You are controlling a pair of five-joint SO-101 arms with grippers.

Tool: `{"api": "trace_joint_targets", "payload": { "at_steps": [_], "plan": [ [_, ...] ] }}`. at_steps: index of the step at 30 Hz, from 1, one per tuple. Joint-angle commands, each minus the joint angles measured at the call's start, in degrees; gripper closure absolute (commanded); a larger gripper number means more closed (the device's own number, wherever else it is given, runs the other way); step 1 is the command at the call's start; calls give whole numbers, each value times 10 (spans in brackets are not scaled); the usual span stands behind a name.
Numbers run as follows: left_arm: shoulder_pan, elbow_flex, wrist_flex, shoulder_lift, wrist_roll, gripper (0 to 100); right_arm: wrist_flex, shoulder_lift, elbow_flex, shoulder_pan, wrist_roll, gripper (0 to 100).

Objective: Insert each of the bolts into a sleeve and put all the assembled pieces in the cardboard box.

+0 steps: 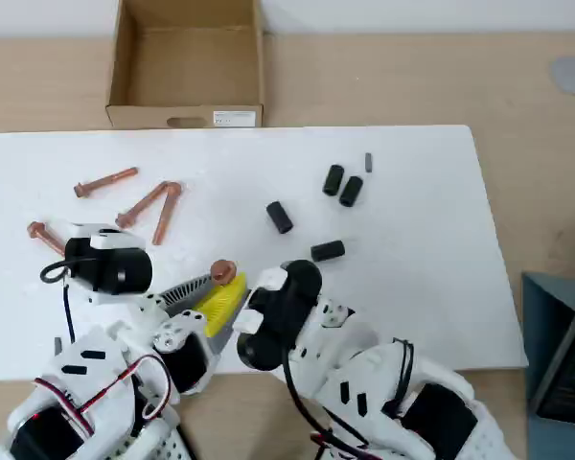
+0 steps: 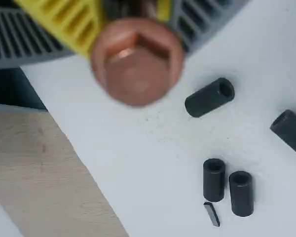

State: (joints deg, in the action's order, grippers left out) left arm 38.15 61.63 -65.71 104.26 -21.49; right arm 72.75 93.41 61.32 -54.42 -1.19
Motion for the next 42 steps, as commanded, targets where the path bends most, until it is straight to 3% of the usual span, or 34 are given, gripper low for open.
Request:
{"api": "trace_joint_targets", "payload": {
  "at_steps": [1, 10, 16, 42],
  "plan": [
    [2, 4, -1, 1, 4, 993, -17, 2, -5, -10, 5, 989],
    [3, -4, -85, 1, 4, 985, -17, 3, -5, -8, 5, 989],
    [1, -19, -110, 1, 4, 819, -17, 2, -5, -8, 5, 989],
    [-19, -105, -111, 0, 7, 816, -13, 2, -4, -7, 5, 989]
  ]
}}
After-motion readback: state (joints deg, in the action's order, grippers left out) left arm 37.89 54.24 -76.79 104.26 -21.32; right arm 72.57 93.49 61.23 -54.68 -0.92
